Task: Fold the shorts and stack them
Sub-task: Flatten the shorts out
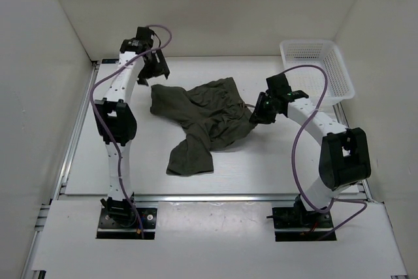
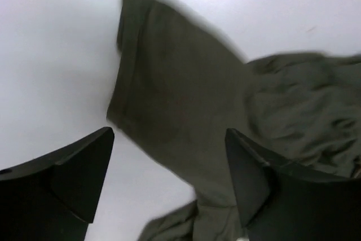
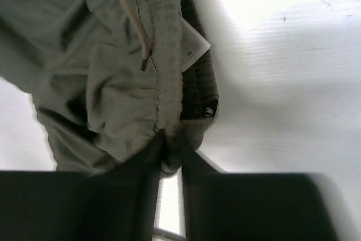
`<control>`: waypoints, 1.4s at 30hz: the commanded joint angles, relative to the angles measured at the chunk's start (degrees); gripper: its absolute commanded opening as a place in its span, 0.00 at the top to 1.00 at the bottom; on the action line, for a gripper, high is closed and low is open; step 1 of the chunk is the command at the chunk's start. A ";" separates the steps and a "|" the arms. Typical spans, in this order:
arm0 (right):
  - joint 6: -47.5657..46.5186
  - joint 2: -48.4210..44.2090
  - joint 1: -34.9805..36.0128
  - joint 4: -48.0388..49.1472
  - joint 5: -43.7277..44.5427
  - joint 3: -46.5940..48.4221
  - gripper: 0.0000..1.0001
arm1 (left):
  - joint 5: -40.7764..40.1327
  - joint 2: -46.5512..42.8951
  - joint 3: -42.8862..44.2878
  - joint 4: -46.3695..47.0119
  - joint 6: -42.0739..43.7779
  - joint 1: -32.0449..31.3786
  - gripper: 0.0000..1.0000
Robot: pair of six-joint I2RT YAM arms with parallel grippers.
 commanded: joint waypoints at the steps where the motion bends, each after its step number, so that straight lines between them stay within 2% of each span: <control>1: -1.13 -0.23 0.83 -4.23 5.48 1.88 0.61 | -3.16 -10.94 -8.78 -2.49 0.52 -2.22 0.07; 2: -1.13 -0.84 0.83 -4.75 6.54 1.27 0.40 | -4.13 -14.10 -17.08 -0.65 0.53 -3.88 0.00; 4: -1.74 -0.84 0.83 -4.76 7.42 0.48 0.27 | -1.97 -24.55 -26.70 2.08 0.53 -5.39 0.06; 5: -1.74 -0.84 0.83 -5.28 7.42 -0.05 0.27 | -0.03 -28.07 -31.71 3.92 0.53 -7.05 0.13; 6: -1.74 -1.36 0.83 -5.28 8.30 -0.75 0.26 | 4.95 -34.02 -41.50 7.68 0.53 -8.02 0.31; 8: -1.74 -1.37 0.83 -5.90 8.30 -1.97 0.26 | 9.90 -38.63 -50.35 11.13 -1.04 -11.61 0.47; 9: -1.74 -1.37 0.83 -5.90 7.61 -1.99 0.25 | 11.57 -41.26 -57.53 12.45 -3.23 -13.29 0.61; 11: -0.60 -1.89 0.83 -5.29 5.06 -3.91 0.25 | 11.60 -42.08 -62.67 15.71 -5.96 -19.24 0.90; 12: -0.60 -1.90 0.83 -4.59 4.01 -4.44 0.25 | 9.68 -42.77 -65.83 15.71 -9.54 -21.37 0.90; 15: 1.33 -2.51 0.83 -2.31 -0.03 -7.16 0.25 | 7.90 -43.40 -68.75 18.26 -11.68 -28.13 0.88; 16: 2.38 -2.51 0.83 -1.69 -0.83 -7.87 0.25 | 7.90 -41.92 -68.76 18.78 -12.56 -29.29 0.75; 17: 2.39 -3.03 0.83 -0.99 -1.79 -8.57 0.25 | 7.90 -40.95 -68.76 18.79 -12.57 -30.17 0.32; 18: 3.26 -3.04 0.83 0.24 -2.59 -9.80 0.25 | 7.90 -39.89 -68.76 18.79 -12.57 -31.75 0.12; 19: 3.27 -3.04 0.83 0.95 -3.29 -10.33 0.25 | 7.20 -37.88 -68.76 18.79 -12.57 -32.37 0.01; 24: 6.08 -1.72 0.83 4.21 -6.46 -12.01 0.25 | 6.41 -32.24 -68.76 20.46 -13.71 -33.52 0.00; 27: 7.14 -0.05 0.83 7.36 -5.94 -12.01 0.26 | 5.80 -29.60 -67.98 21.16 -13.71 -34.05 0.16; 28: 7.14 1.34 0.83 8.24 -5.41 -12.01 0.30 | 5.79 -29.60 -67.97 21.16 -13.71 -34.05 0.27; 29: 7.66 2.05 0.83 8.95 -5.41 -11.31 0.33 | 5.79 -28.82 -67.27 21.16 -13.71 -34.05 0.53; 30: 7.66 2.75 0.83 8.95 -5.41 -10.43 0.36 | 5.79 -28.81 -66.66 21.16 -13.19 -34.05 0.68; 32: 7.14 4.69 0.83 9.48 -4.88 -8.85 0.48 | 5.27 -28.81 -65.95 20.64 -13.18 -34.05 0.85; 33: 6.61 6.09 0.83 9.48 -4.88 -7.54 0.54 | 5.26 -28.81 -65.95 19.94 -13.18 -34.05 0.90; 34: 6.61 6.71 0.83 9.48 -4.88 -6.74 0.76 | 4.48 -28.81 -65.95 19.93 -13.18 -34.05 0.90; 37: 6.61 7.51 0.83 8.95 -4.88 -5.68 1.00 | 2.20 -29.95 -65.24 17.75 -13.18 -34.05 0.90; 42: 5.56 5.32 0.83 7.82 -3.57 -6.82 1.00 | -3.43 -35.20 -62.44 12.30 -13.71 -34.05 0.90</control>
